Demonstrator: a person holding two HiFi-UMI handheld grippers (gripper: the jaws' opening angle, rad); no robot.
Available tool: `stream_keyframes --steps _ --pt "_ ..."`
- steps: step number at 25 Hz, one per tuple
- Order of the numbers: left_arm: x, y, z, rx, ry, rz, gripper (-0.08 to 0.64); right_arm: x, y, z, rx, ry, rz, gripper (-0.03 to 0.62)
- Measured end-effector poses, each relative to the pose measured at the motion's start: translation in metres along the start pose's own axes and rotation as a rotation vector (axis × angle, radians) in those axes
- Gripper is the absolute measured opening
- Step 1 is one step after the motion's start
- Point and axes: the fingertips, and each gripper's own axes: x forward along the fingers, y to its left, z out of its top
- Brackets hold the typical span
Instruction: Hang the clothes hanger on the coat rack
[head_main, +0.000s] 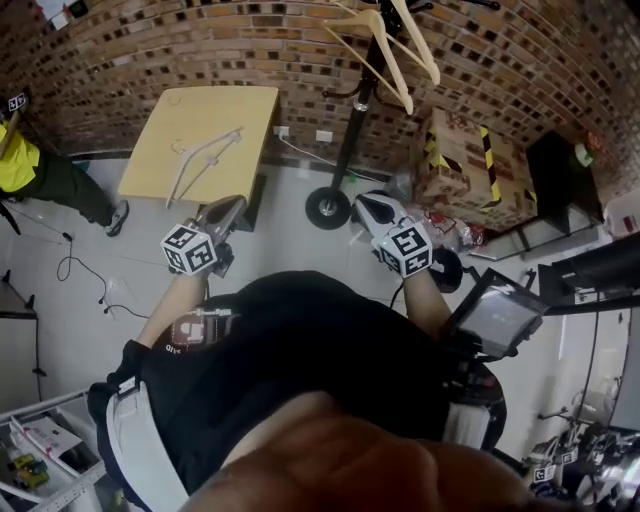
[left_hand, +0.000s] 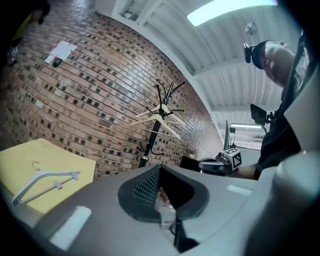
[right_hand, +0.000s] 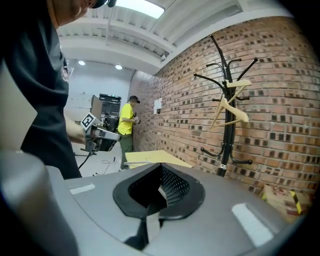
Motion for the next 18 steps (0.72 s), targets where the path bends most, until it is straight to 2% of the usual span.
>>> stream_keyframes --steps 5,9,12,15,18 --pt "-0.088 0.020 -0.013 -0.012 0.001 0.005 0.002 0.031 0.088 0.006 0.026 0.022 0.043 0.014" --pt "-0.168 0.033 -0.027 0.004 0.034 0.001 0.002 0.044 0.170 0.010 0.134 -0.003 0.082 0.014" --pt "-0.214 0.029 -0.045 0.008 0.062 -0.009 0.002 0.033 0.219 0.003 0.192 0.014 0.104 0.014" --pt "-0.244 0.021 -0.061 -0.029 0.079 -0.025 0.002 0.020 0.248 -0.002 0.268 0.006 0.110 0.014" --pt "-0.251 0.002 -0.073 -0.031 0.092 -0.061 0.002 0.002 0.256 -0.001 0.317 -0.021 0.095 0.013"
